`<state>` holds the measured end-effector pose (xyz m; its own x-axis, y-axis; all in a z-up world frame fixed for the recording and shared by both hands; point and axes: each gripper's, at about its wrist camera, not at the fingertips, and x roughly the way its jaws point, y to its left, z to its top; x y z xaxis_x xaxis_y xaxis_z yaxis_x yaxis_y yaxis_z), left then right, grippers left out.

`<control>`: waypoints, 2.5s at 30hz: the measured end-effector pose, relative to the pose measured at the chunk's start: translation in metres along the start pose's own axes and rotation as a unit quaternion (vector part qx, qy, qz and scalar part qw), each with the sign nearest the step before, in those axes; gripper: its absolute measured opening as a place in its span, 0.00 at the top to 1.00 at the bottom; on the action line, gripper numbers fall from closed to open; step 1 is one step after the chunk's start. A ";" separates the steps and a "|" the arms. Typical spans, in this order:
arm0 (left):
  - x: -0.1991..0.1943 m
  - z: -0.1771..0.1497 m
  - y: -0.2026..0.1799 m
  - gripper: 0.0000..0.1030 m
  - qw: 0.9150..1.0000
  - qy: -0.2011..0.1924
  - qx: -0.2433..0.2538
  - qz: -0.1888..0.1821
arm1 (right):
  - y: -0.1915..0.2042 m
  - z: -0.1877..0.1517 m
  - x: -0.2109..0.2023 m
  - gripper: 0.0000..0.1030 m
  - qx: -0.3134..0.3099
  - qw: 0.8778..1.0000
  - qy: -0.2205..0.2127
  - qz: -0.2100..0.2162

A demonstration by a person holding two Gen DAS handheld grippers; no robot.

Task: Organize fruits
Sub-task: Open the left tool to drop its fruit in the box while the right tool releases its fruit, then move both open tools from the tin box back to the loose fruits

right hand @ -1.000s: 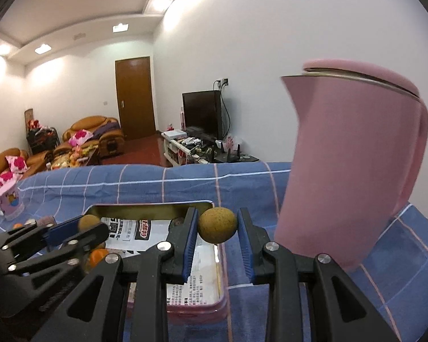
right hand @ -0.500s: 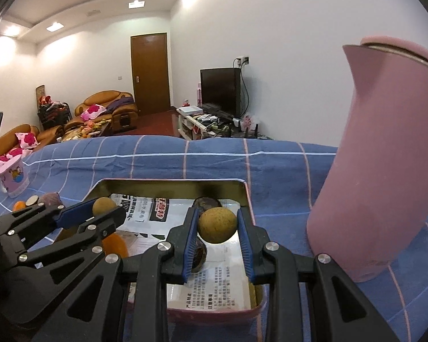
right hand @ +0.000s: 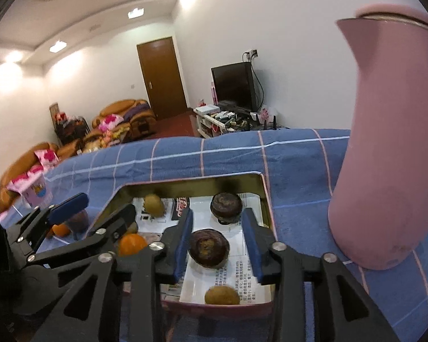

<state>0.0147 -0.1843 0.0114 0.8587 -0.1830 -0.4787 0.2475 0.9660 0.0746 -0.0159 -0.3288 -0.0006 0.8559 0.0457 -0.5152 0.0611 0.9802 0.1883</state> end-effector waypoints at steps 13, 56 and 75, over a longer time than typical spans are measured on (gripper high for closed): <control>-0.018 0.001 0.023 0.00 0.998 -0.046 -0.010 0.030 | -0.017 0.001 -0.052 0.18 0.044 0.981 -0.162 -0.099; -0.035 -0.032 0.137 0.00 0.996 -0.014 -0.022 0.080 | 0.101 -0.025 -0.044 0.18 0.011 0.990 -0.123 -0.072; 0.018 -0.052 0.246 0.01 0.984 0.130 -0.099 0.076 | 0.205 -0.025 0.017 0.18 -0.043 0.998 -0.037 -0.010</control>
<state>0.0673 0.0591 -0.0241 0.7294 -0.0066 -0.6841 0.0109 0.9999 0.0019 -0.0013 -0.1220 0.0081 0.8912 0.0153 -0.4534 0.0359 0.9939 0.1041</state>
